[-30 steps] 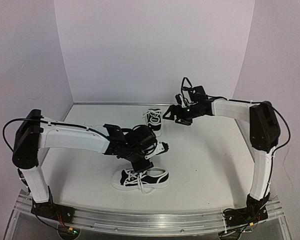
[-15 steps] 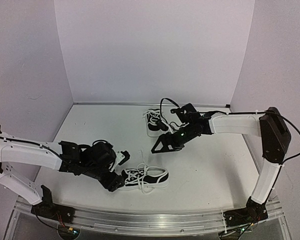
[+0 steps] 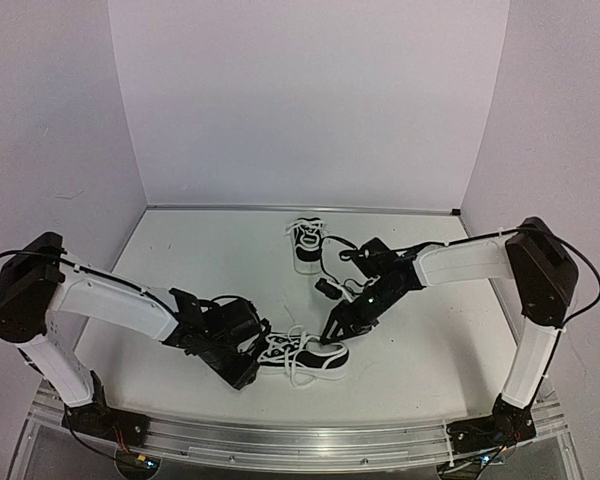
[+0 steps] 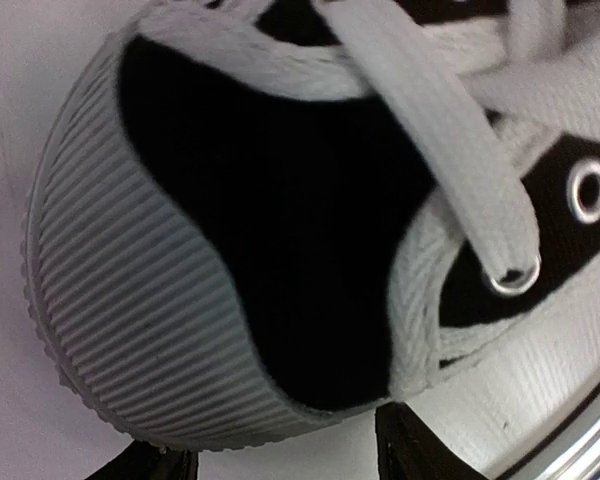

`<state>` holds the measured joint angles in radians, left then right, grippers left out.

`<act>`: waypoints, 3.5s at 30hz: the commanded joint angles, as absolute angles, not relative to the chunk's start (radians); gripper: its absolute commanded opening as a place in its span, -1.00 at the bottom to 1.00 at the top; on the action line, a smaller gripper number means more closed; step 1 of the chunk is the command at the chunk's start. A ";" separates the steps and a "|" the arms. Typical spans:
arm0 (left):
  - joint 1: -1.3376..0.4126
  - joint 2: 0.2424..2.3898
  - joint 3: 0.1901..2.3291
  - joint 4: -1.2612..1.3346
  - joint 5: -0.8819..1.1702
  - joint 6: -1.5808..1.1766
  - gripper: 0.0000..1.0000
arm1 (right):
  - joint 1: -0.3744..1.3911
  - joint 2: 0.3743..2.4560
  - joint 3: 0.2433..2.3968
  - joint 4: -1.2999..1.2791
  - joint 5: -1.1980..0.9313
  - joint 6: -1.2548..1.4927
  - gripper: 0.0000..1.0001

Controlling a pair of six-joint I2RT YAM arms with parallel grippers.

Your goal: Tie the shoes

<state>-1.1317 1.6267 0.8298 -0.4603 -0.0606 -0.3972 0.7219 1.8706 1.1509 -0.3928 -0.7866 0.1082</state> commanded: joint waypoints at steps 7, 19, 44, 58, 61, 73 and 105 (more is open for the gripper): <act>-0.955 1.776 1.035 -0.184 -0.079 -0.286 0.11 | 0.817 1.684 0.916 -0.175 -0.820 0.314 -0.17; -0.818 1.752 1.088 -0.143 0.100 -0.208 0.23 | 0.854 1.602 0.946 -0.181 -0.649 0.367 0.08; -1.025 1.701 0.690 0.332 0.144 -0.347 0.28 | 0.864 1.700 0.951 -0.151 -0.603 0.499 0.37; -1.025 1.804 0.683 0.582 0.097 -0.349 0.04 | 0.878 1.723 0.977 -0.148 -0.490 0.509 -1.00; -1.026 1.833 0.686 0.634 0.093 -0.357 0.03 | 0.878 1.663 0.990 -0.154 -0.462 0.492 -1.00; -1.063 1.765 0.690 0.734 -0.156 -0.334 0.15 | 0.878 1.582 1.082 -0.248 -0.459 0.442 -1.00; -1.059 1.516 0.507 0.767 -0.184 -0.132 0.04 | 0.804 1.409 1.171 -0.279 -0.437 0.545 -1.00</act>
<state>-1.0581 1.4839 0.5189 0.6507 -0.3893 -0.2406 0.8049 1.4206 1.0686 -0.3360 -0.3797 0.5262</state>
